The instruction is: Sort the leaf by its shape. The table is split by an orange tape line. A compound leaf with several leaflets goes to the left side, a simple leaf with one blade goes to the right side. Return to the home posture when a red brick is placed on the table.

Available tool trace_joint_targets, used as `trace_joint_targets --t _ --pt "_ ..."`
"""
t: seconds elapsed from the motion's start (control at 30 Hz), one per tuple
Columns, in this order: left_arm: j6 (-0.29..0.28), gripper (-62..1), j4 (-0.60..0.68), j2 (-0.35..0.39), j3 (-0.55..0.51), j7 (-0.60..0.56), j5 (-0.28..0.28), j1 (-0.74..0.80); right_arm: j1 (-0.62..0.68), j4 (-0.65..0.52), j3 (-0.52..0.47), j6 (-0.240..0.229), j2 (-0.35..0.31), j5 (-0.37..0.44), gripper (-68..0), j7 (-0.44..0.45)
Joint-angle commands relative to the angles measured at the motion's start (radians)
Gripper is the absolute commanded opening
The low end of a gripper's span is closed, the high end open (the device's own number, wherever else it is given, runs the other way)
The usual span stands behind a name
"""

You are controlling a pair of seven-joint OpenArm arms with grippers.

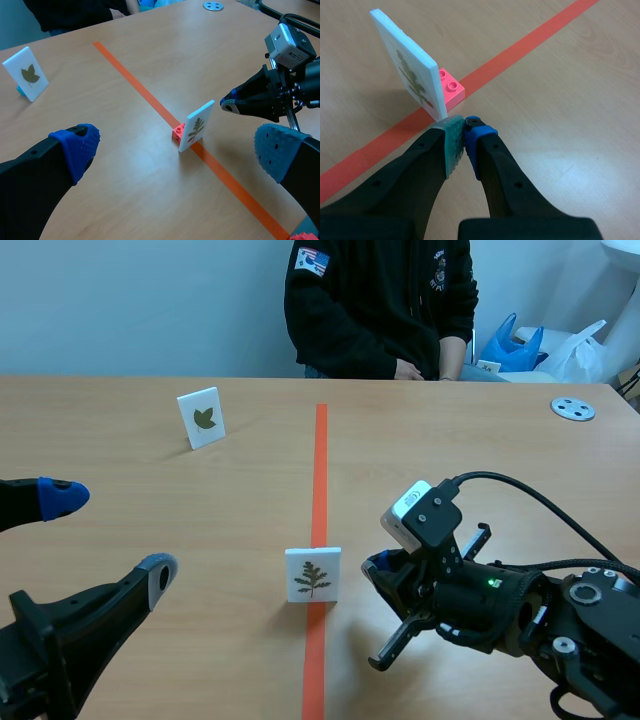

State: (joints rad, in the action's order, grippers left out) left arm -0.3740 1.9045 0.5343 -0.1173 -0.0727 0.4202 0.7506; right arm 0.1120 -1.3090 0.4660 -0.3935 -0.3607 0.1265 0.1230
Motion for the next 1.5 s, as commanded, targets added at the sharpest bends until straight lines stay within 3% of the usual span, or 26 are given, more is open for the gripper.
trace_joint_targets --t 0.0,0.43,0.7,1.33,1.47 --pt "-0.002 1.4 0.01 -0.008 -0.005 -0.013 0.006 0.0 -0.009 -0.027 -0.006 0.0 -0.013 0.008 -66.4 0.011" --pt "-0.002 1.4 0.01 -0.007 -0.005 -0.013 0.006 0.0 -0.009 -0.028 -0.007 0.004 -0.019 0.008 -66.4 0.011" --pt "-0.002 1.4 0.01 -0.008 -0.005 -0.013 0.006 0.0 0.017 -0.051 -0.02 0.004 -0.062 0.008 -66.4 0.023" --pt "-0.002 1.4 0.01 -0.008 -0.005 -0.012 0.006 0.0 0.429 -0.463 -0.335 -0.001 -0.188 0.037 -66.4 0.022" --pt "-0.002 1.4 0.01 -0.007 -0.005 -0.012 0.006 0.0 0.523 -0.545 -0.427 -0.043 -0.194 0.081 -66.4 0.021"
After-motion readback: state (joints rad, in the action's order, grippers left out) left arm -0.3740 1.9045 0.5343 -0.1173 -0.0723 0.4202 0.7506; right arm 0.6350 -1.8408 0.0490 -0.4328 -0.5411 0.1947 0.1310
